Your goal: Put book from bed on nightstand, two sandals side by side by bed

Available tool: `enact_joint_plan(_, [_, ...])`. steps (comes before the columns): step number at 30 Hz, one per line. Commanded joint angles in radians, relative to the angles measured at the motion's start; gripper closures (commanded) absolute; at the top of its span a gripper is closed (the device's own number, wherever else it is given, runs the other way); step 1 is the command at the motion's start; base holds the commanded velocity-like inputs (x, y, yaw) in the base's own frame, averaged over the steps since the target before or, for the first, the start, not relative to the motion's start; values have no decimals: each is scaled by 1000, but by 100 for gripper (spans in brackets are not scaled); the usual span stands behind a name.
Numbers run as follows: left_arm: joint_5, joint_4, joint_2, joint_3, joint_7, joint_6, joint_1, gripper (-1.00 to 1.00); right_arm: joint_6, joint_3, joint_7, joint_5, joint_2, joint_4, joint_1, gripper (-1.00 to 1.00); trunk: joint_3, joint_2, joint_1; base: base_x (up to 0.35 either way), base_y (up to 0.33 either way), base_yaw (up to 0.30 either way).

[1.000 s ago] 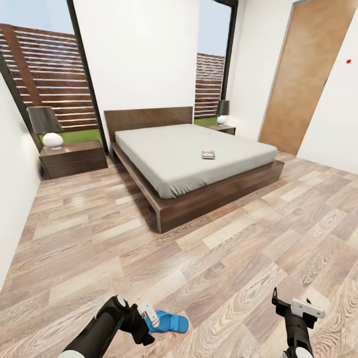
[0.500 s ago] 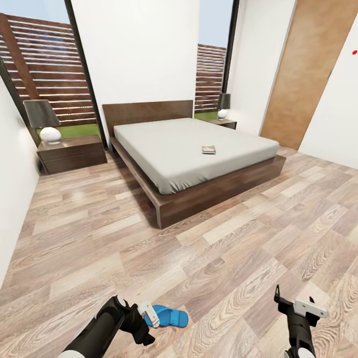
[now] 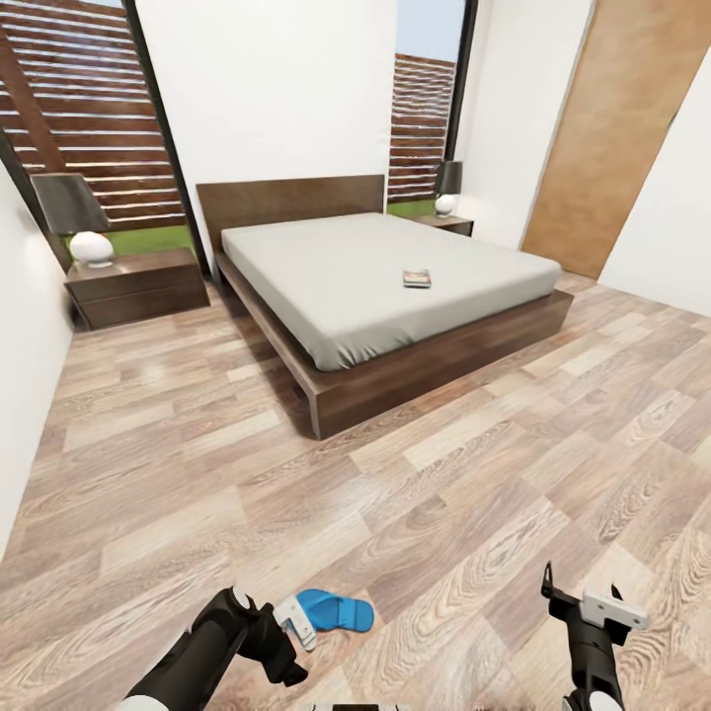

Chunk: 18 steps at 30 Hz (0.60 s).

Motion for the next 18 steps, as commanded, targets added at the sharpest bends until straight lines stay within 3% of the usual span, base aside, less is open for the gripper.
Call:
enact_joint_plan(1, [-5,-2,0,0,-5,5,0,-100,-3,1,-3,1,1,1,-1,-100,-5,-1,0,0,0,0])
enact_joint_plan(7, [-5,-8,1,0,-6,5,0,-100,-3,2,-3,3,2,1,-1,-100,-13,-1,1,0,0,0])
enact_joint_plan(12, [-5,-71,1,3,-6,6,0,-100,-3,3,-3,2,2,1,-1,-100,-13,-1,1,0,0,0])
enact_joint_plan(15, [-6,-91,1,28,16,5,0,-100,-3,3,-3,2,2,1,-1,-100,-13,-1,1,0,0,0])
enact_joint_plan(16, [-5,-97,0,61,50,4,0,-100,-3,3,-3,2,2,1,-1,-100,-13,-1,1,0,0,0])
enact_joint_plan(18, [-5,-100,-1,86,75,3,0,-100,-3,3,-3,2,2,1,-1,-100,-13,-1,1,0,0,0])
